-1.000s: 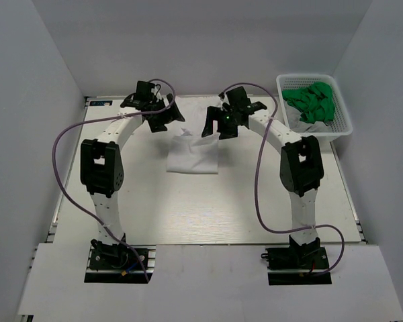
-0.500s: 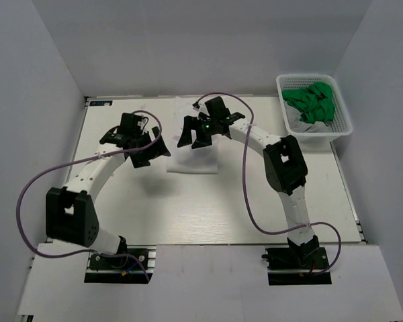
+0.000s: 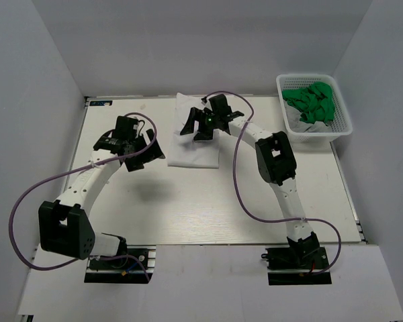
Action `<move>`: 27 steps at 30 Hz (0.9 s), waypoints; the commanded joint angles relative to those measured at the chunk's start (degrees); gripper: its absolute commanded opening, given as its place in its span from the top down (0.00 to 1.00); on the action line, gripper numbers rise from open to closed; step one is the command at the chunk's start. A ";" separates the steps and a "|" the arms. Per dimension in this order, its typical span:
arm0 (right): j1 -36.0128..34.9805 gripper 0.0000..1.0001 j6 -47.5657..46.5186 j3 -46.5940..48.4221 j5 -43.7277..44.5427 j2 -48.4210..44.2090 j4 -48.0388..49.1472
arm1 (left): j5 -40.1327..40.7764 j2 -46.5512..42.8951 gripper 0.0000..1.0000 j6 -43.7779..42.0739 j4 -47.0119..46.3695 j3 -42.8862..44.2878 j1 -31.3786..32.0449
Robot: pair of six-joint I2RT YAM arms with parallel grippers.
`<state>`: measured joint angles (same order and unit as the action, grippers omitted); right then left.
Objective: Fold and stack the t-shirts
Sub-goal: Grab one side of the 2/3 rectangular tshirt with both arms
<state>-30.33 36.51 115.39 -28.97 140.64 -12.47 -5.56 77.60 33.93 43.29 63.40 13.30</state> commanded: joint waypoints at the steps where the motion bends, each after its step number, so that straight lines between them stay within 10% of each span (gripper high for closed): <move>1: 0.18 0.10 -0.21 0.01 -5.55 -4.30 3.33 | -1.90 0.00 0.00 -0.10 -1.79 -0.11 -0.03; 14: 0.44 0.10 -10.50 -34.34 9.10 -34.62 -3.79 | -6.13 18.27 0.00 -6.77 -7.69 9.02 0.67; 22: 1.15 0.10 -8.82 -45.78 8.76 -36.66 -0.27 | -10.25 27.69 0.02 -10.29 -9.44 11.76 1.20; 27: 1.41 0.10 -7.78 -44.91 7.27 -31.93 1.13 | -11.05 30.76 0.22 -9.06 -11.21 10.61 1.20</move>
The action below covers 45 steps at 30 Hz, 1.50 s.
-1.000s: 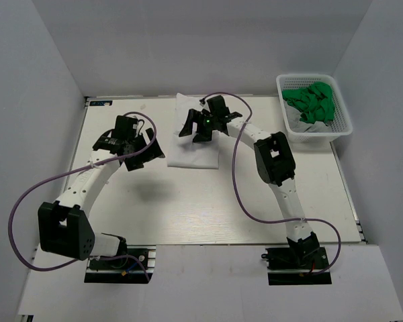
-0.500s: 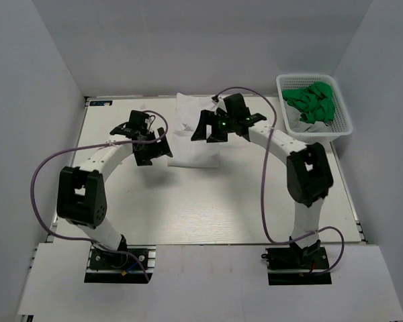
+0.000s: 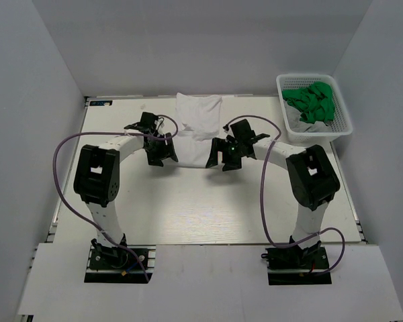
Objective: Fold and stack the t-shirts
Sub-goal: Grab one side of the 2/3 rectangular tshirt with both arms
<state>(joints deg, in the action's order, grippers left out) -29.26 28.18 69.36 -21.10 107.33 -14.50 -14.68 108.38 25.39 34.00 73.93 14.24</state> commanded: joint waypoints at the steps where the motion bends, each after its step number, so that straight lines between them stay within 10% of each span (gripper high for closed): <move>1: 0.34 0.10 0.90 1.13 -0.87 1.83 3.51 | -1.93 -0.01 0.26 -0.51 -2.44 0.07 0.26; 6: 0.51 0.16 1.61 0.87 -2.01 4.90 4.74 | -1.32 0.52 0.55 0.01 -3.50 -1.25 0.26; 15: 1.83 0.50 3.46 0.07 -0.78 7.02 7.56 | -2.55 2.28 0.78 1.16 -6.58 -3.27 0.26; 22: 3.15 0.55 4.07 0.33 0.18 8.42 8.44 | -2.02 3.33 1.00 1.86 -7.10 -3.18 0.26; 30: 4.21 1.00 3.02 0.69 -1.22 7.64 6.77 | -1.49 1.93 1.00 2.38 -6.58 -3.61 0.26; 45: -0.27 1.00 -9.46 -11.35 -15.37 -12.21 -17.02 | -11.50 -22.84 1.00 8.54 9.11 -17.51 2.54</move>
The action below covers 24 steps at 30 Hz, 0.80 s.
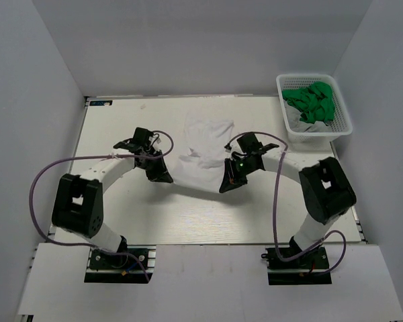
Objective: Fold and stack the t-shirts
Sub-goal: Fold the long partially folded tshirt into a neat square
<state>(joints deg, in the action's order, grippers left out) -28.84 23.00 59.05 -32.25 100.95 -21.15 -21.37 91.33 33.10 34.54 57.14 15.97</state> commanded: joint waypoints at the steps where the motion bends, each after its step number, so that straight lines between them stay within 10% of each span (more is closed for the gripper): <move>1: -0.95 1.00 -4.54 -1.30 -6.66 -7.94 -12.84 | -4.83 -7.90 1.00 0.82 10.78 -0.72 1.34; 12: -3.33 1.00 -3.76 -1.04 -18.99 -23.33 -30.61 | -3.95 -24.71 1.00 3.63 37.15 4.72 1.88; 24: -2.01 1.00 -3.67 3.18 -19.08 -22.21 -31.85 | 0.79 -20.94 1.00 2.93 35.51 16.41 1.88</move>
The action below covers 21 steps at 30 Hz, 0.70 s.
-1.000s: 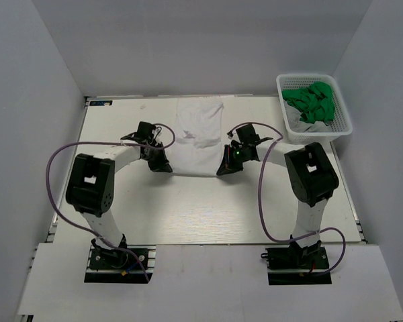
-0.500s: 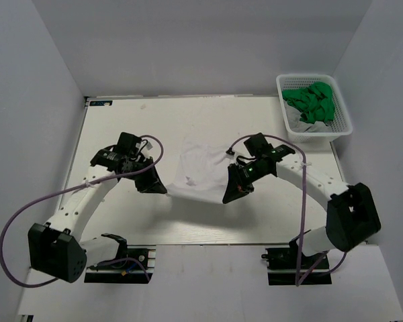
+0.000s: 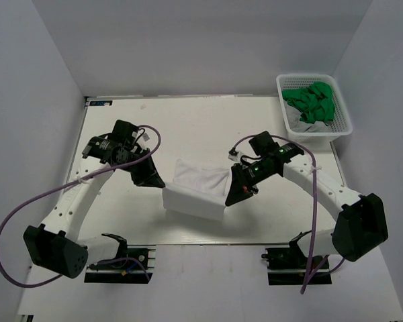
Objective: Fold and stack the t-shirts
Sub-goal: Fold the long partially folded tshirt into a neat square
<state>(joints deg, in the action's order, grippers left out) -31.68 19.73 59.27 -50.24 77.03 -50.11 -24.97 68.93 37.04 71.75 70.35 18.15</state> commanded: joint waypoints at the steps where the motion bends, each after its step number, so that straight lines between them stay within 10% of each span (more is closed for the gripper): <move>1: 1.27 1.00 -0.82 3.05 -1.26 2.24 -2.37 | 4.41 2.08 1.00 -1.00 -2.48 3.22 -0.31; 21: 11.37 1.00 -2.94 15.00 0.11 21.66 3.62 | 11.61 20.10 1.00 0.67 -36.58 6.03 -1.45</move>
<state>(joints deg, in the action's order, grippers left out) -22.00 17.65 71.13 -53.21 97.76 -45.98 -15.97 87.09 38.02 42.72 74.02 17.39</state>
